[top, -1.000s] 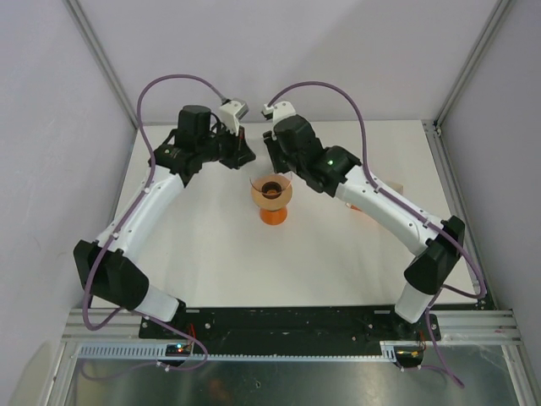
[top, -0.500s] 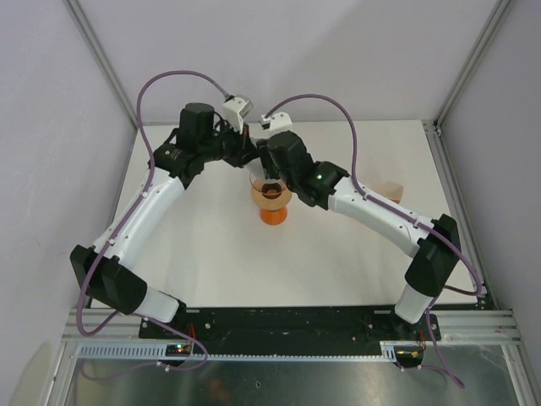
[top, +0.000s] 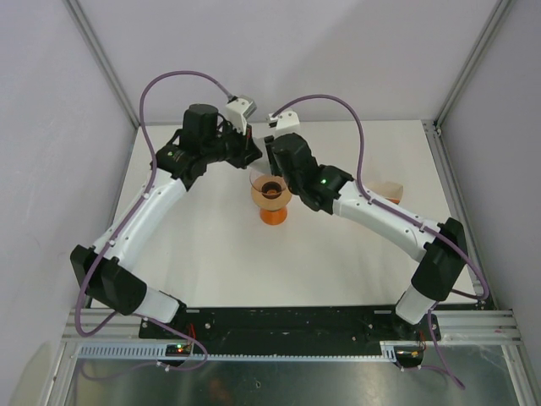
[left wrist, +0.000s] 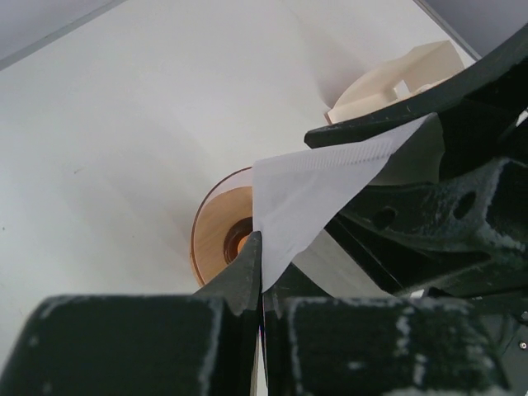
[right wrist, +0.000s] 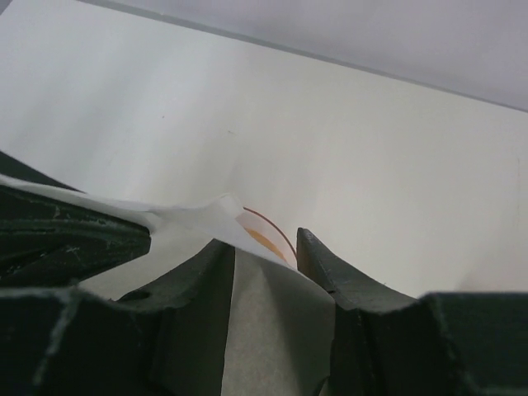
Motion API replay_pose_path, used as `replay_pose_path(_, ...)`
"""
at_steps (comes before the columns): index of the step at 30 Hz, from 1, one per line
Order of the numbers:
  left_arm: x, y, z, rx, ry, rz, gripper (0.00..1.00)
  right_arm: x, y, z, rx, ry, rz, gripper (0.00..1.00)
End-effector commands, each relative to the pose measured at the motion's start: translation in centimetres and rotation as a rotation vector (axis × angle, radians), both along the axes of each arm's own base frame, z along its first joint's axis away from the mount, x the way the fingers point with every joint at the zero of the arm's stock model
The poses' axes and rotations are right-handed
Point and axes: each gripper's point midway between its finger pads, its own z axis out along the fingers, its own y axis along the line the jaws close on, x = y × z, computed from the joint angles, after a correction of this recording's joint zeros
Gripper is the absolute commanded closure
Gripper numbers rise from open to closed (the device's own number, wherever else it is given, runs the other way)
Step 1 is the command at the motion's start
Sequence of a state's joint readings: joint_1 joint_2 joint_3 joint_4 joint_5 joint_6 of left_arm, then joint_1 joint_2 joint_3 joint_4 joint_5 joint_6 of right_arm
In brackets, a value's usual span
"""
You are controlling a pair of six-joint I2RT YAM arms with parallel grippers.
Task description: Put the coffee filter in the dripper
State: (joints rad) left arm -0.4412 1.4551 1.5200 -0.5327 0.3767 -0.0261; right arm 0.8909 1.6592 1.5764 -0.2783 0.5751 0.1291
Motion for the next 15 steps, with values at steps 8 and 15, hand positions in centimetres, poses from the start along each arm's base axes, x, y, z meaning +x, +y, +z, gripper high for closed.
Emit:
replay_pose_path(8,-1.5,-0.5,4.4,-0.076,-0.085,-0.048,1.00,0.5,1.4,2.3,0.081,-0.068,0.058,0.57)
replay_pose_path(15,-1.4,-0.5,4.5,-0.070,-0.094,-0.045,1.00,0.0,2.7,2.3,0.092,-0.080,0.129,0.63)
